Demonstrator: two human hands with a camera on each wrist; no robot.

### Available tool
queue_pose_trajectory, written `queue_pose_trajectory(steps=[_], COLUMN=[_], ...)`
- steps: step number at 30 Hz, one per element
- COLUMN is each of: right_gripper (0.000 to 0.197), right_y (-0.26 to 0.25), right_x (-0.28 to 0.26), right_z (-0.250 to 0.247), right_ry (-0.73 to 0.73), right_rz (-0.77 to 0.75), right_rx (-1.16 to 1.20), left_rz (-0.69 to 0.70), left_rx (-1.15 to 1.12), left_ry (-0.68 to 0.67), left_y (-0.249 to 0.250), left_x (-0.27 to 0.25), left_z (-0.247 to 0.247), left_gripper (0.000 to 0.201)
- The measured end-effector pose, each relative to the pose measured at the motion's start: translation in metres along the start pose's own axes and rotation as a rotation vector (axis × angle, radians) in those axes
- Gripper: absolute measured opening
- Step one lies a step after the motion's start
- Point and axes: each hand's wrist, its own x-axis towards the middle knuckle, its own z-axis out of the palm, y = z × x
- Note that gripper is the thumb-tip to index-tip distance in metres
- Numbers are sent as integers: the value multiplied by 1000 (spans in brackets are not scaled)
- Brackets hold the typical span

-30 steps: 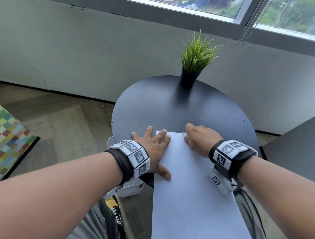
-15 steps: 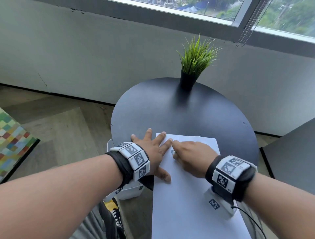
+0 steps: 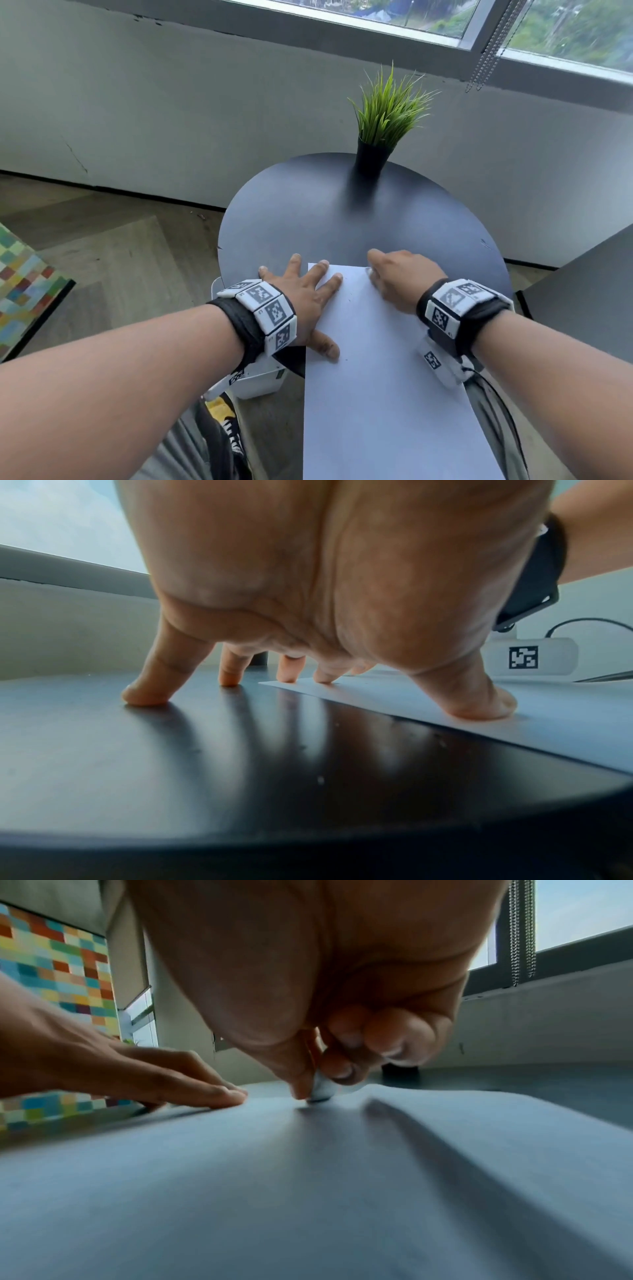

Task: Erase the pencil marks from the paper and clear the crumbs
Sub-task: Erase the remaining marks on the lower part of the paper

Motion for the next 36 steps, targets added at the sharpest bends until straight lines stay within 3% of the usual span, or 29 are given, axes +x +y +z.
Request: queue_pose_trajectory(steps=[2,5,8,10,15,17,20,22,25,30,32,34,36], right_gripper=[3,29,8,6,10,12,11,9,12,11,10,30,31], right_y=[-17,-41,-9,7,-44,-33,3,-10,-43,-3,-22,-47,-45], right_x=[-12,-39,-19,-11,-56,-47,-21,-29,-58,-22,-31,-51,-49], right_z=[-2,9,9,2,9,8,9,14,21,10,9,14,12], right_ry=[-11,-81,10,45,-135,-120,10,-3,-137,3,-25,-114,-141], right_rz=[-111,-286,-98,-18,-346,-280,-59,-123,-372,-86,-165,-335,-330], right_rx=[-29,-41,-28,-33,-59,-31,15,25,27,9,-21,-16,5], left_rz=[-2,-1,-5,-4,-1,3,-2,-1,4,-7,-8,-9,-7], left_rx=[-2,-5,-6,1,6,5,10,11,4,7,4,0,6], left_ry=[-6,-4,-15,-9,-12,-9,-3,-3,-3,-1,-2,-4,-2], left_y=[1,1,1,1,1,1,2,2,1,2,3,2,1], left_x=[-1,-2,-2,-2,0,0,0,0,0,1,1,1,2], left_z=[-1,-2,-3,-2,-2,-2,0,0,-1,-1,-1,-1,-1], left_gripper=[129,128,127,128,128,127,125,126,126,126,125,125,124])
